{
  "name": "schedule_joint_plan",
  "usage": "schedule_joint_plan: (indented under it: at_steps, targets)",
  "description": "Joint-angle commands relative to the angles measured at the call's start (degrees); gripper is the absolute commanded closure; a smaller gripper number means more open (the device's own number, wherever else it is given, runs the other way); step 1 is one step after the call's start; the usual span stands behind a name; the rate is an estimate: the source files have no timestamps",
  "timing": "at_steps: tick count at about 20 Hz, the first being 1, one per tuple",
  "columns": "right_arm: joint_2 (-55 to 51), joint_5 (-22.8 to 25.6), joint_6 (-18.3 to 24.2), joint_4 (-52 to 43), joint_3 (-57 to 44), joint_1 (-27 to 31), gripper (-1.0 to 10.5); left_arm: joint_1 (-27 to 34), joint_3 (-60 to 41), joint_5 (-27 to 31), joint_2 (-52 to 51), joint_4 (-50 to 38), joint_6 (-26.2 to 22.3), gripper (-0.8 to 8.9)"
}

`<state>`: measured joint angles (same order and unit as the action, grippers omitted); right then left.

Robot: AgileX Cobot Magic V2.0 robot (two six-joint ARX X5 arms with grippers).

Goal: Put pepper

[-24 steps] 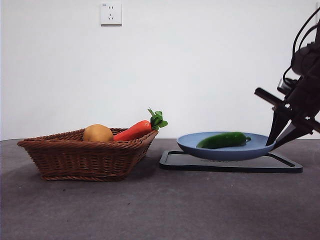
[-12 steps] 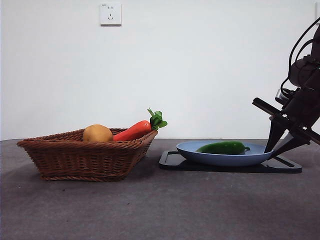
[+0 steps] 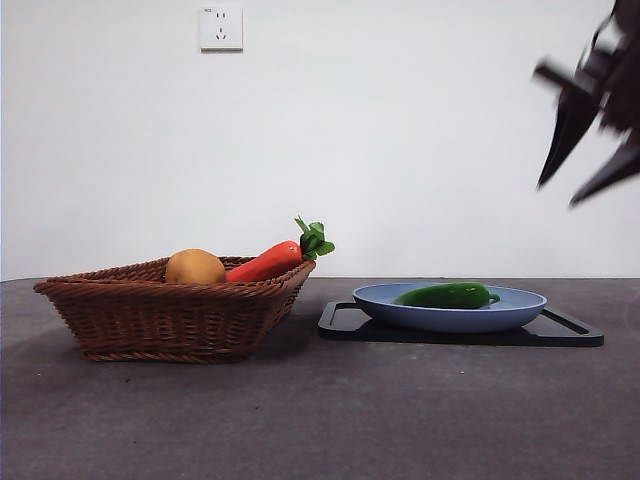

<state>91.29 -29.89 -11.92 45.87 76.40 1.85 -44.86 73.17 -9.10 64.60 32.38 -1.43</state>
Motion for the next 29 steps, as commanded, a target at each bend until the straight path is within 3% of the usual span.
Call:
schedule_joint_plan:
  at_steps: [1,5,9,10,12,13,29]
  targets:
    - [-7.65,-0.17,9.64,8.15,1.14,-1.20,7.5,-0.55,0.83,0.07,0.48,0.11,0.35,5.67]
    - [-20.50,-0.17,15.43,20.94,1.14,-3.06,7.5,-0.55,0.83,0.07,0.48,0.31,0.33,5.68]
    - [-28.39,-0.15,18.05,29.90,1.11,-6.16,7.6,-0.55,0.83,0.00,0.48,0.35,0.35,5.71]
    - [-29.53,-0.15,18.82,31.43,1.11,-6.60,7.8,-0.55,0.83,0.00,0.48,0.50,0.35,6.00]
    - [-30.80,-0.17,21.66,32.57,1.11,-7.30,9.4,-0.55,0.83,0.02,0.48,0.90,0.35,7.67]
    - [-31.21,-0.20,22.38,32.57,1.11,-7.34,9.4,-0.55,0.83,0.00,0.48,0.87,0.35,8.10]
    - [-31.30,0.04,20.83,32.52,1.11,-7.17,9.4,-0.55,0.83,0.02,0.48,-1.44,0.33,8.05]
